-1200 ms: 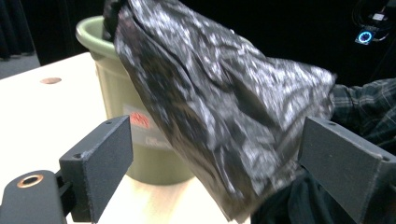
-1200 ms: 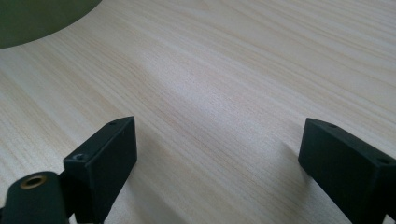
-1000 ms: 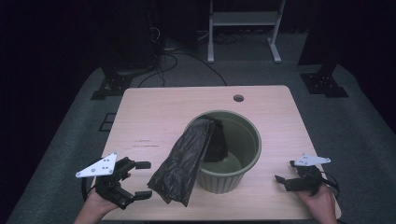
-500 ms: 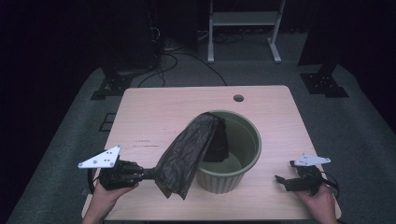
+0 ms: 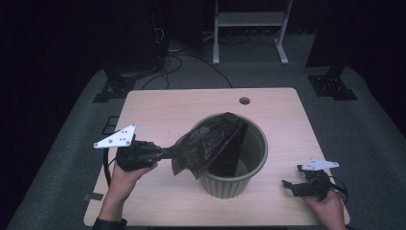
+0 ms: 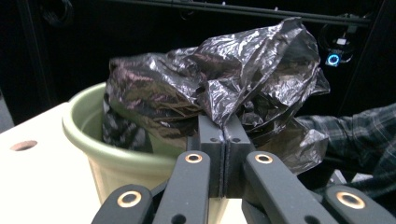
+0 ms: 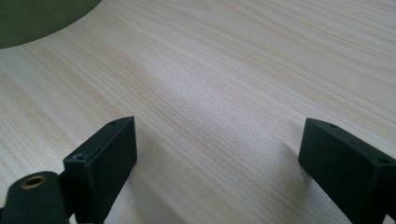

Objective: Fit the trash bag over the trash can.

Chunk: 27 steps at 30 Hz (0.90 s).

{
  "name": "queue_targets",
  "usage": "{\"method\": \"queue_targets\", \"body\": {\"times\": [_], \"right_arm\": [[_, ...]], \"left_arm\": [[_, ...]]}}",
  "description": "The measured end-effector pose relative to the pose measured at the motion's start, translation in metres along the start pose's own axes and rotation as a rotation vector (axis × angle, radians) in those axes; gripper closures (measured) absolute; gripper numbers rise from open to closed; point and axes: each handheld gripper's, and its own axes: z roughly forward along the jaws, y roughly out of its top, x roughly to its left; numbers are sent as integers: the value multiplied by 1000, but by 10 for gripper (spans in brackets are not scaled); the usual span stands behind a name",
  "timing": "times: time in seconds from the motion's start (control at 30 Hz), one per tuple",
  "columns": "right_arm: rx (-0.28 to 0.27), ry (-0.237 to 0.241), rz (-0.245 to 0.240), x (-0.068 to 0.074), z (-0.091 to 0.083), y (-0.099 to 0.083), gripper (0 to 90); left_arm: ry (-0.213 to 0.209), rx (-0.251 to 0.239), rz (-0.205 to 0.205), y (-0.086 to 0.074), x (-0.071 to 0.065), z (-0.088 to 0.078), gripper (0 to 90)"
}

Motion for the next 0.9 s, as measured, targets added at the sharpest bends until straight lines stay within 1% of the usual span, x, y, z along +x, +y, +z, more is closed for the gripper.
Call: {"method": "queue_targets", "body": {"times": [0.23,0.37,0.47,0.53,0.67,0.77,0.83,0.9], "right_arm": [[1,2,-2,0,0,0,100],[1,3,-3,0,0,0,99],[1,7,-8,-1,0,0,99],[2,12,-13,-1,0,0,99],[1,14,-15,-2,0,0,100],[0,14,-11,-3,0,1,123],[10,29,-2,-5,-1,4,122],[-8,31,-7,-4,-5,8,125]], "left_arm": [[-3,-30,-7,8,18,17,890],[-8,-28,-13,9,26,27,890],[-11,-16,-11,10,30,34,890],[-15,-15,-12,10,32,38,890],[-21,1,-9,10,33,43,890],[-22,3,-11,9,33,43,889],[-20,4,-14,8,33,42,889],[-18,0,-14,8,33,40,889]]}}
